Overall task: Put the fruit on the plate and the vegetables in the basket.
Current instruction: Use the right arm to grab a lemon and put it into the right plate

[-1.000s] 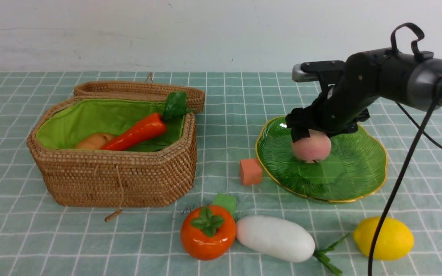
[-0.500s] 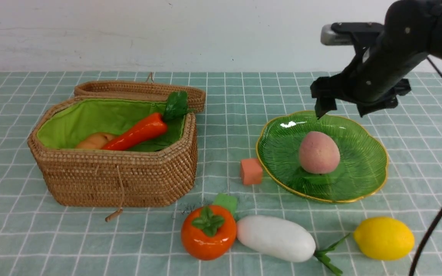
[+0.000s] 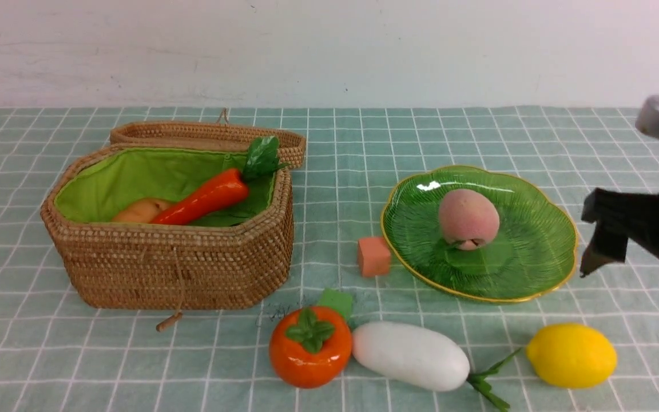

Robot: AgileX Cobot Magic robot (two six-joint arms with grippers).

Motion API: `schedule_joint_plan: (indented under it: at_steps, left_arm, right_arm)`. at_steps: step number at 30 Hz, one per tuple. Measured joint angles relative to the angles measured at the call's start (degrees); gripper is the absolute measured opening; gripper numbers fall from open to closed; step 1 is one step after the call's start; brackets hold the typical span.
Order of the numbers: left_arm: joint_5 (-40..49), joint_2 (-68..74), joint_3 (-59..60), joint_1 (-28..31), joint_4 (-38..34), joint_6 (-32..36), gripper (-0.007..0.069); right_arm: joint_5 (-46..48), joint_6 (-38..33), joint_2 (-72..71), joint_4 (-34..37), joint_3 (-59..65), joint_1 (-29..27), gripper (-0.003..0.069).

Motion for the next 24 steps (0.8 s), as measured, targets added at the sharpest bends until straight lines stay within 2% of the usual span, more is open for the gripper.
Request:
schedule_joint_plan:
  at_steps: [1,3,12,18,24]
  left_arm:
    - [0.0,0.0,0.0,0.0,0.0,0.0,0.0103]
    - [0.0,0.0,0.0,0.0,0.0,0.0,0.0103]
    - [0.0,0.0,0.0,0.0,0.0,0.0,0.0113]
    - [0.0,0.0,0.0,0.0,0.0,0.0,0.0113]
    - [0.0,0.0,0.0,0.0,0.0,0.0,0.0121]
  right_arm:
    - [-0.1,0.9,0.0,0.0,0.0,0.0,0.0641]
    - [-1.3,11.3,1.4,0.4,1.1,0.0,0.0633]
    - [-5.1,39.1,10.5,0.9,1.4,0.0,0.0604]
    - [-5.5,46.5,16.1,1.6,1.4,0.0,0.0594]
    - [-7.2,47.0,19.6,1.6,1.4,-1.6,0.0594]
